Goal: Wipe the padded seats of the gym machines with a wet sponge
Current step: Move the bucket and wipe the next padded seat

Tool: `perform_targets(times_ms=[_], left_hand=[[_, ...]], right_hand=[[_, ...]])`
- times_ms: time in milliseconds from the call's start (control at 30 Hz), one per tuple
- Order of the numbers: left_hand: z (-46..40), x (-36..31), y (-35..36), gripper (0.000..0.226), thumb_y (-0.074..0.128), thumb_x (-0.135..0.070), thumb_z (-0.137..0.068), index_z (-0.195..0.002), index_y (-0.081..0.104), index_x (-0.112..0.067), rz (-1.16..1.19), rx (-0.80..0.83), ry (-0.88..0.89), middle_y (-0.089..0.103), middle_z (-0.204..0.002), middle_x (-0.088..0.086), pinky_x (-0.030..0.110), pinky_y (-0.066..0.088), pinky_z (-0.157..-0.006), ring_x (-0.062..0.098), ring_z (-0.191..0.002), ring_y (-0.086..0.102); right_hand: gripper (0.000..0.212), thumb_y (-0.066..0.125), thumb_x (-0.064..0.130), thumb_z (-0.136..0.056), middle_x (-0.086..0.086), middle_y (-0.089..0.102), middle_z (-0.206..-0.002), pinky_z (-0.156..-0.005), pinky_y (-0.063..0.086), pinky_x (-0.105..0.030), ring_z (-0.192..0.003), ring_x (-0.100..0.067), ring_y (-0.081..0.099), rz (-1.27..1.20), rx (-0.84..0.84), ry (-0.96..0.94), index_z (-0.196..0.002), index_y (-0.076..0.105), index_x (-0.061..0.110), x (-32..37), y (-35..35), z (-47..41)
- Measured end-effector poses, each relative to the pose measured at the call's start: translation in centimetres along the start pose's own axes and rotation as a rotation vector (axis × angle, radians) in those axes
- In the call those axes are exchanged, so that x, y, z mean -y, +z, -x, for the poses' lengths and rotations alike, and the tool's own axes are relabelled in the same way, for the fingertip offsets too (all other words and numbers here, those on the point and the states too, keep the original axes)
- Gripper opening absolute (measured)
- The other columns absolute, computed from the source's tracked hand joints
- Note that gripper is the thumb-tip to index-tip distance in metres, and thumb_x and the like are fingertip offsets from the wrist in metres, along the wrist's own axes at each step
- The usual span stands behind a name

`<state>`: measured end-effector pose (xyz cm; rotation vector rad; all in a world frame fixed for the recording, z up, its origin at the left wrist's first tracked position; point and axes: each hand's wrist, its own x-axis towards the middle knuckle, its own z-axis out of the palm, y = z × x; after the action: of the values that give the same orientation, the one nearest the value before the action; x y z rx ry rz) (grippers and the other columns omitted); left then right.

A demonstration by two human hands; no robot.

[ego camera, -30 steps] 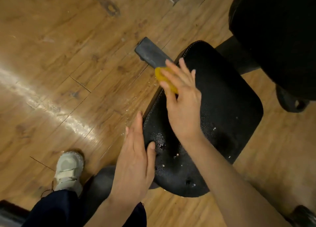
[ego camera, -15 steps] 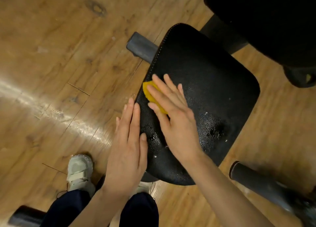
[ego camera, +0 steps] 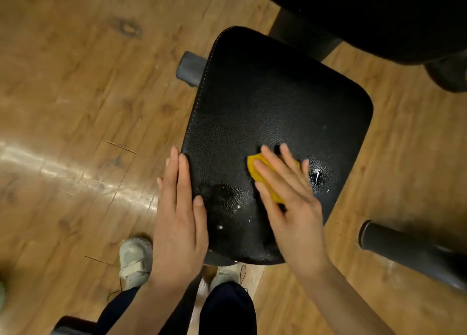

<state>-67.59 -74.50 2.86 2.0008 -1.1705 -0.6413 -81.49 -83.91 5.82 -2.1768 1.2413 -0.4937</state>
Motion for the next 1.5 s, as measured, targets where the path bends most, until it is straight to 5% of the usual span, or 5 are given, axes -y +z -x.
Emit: perform_targets(times_ms=[300, 533, 1067, 1267, 1500], left_hand=[[0.0, -0.2, -0.5, 0.057, 0.032, -0.012, -0.102, -0.155, 0.013, -0.005, -0.106, 0.016, -0.001, 0.004, -0.165, 0.004, 0.049, 0.012, -0.123, 0.021, -0.153, 0.004], [0.3, -2.9, 0.8, 0.058, 0.040, -0.013, -0.099, -0.153, 0.023, -0.004, -0.206, 0.150, 0.190, 0.014, -0.164, 0.004, 0.034, 0.004, -0.124, 0.021, -0.152, 0.007], [0.2, -2.8, 1.1, 0.054, 0.036, -0.019, -0.099, -0.151, 0.031, -0.005, -0.382, 0.193, 0.198, 0.025, -0.161, 0.004, 0.033, 0.009, -0.124, 0.017, -0.151, 0.014], [0.1, -3.0, 1.4, 0.054, 0.039, -0.015, -0.097, -0.150, 0.034, -0.004, -0.387, 0.162, 0.197, 0.028, -0.160, 0.005, 0.034, 0.010, -0.124, 0.017, -0.151, 0.017], [0.1, -3.0, 1.3, 0.057, 0.042, -0.015, -0.095, -0.150, 0.033, -0.006, -0.371, 0.167, 0.181, 0.026, -0.160, 0.003, 0.034, 0.010, -0.124, 0.015, -0.151, 0.015]], right_hand=[[0.037, 0.054, 0.013, -0.098, 0.000, 0.047, -0.147, -0.121, 0.018, -0.045, -0.145, -0.017, 0.030, 0.013, 0.130, -0.159, -0.135, 0.056, 0.012, 0.9, 1.6, -1.9], [0.035, 0.057, 0.017, -0.097, 0.003, 0.048, -0.145, -0.122, 0.013, -0.043, -0.144, -0.013, 0.030, -0.058, -0.178, 0.233, -0.132, 0.058, 0.014, -2.1, -1.1, -2.8], [0.036, 0.068, 0.011, -0.089, 0.000, 0.058, -0.135, -0.118, 0.027, -0.042, -0.138, -0.019, 0.040, -0.016, -0.178, 0.109, -0.124, 0.064, 0.011, -0.7, -0.4, 1.3], [0.026, 0.062, 0.013, -0.093, -0.014, 0.054, -0.121, -0.099, 0.023, -0.004, -0.113, -0.022, 0.046, 0.117, -0.409, 0.234, -0.116, 0.069, 0.006, -4.8, -2.3, -7.0], [0.028, 0.061, 0.013, -0.092, -0.008, 0.057, -0.114, -0.094, 0.035, -0.016, -0.105, -0.018, 0.047, 0.053, -0.185, 0.068, -0.119, 0.069, 0.011, -3.1, -2.4, -0.2]])
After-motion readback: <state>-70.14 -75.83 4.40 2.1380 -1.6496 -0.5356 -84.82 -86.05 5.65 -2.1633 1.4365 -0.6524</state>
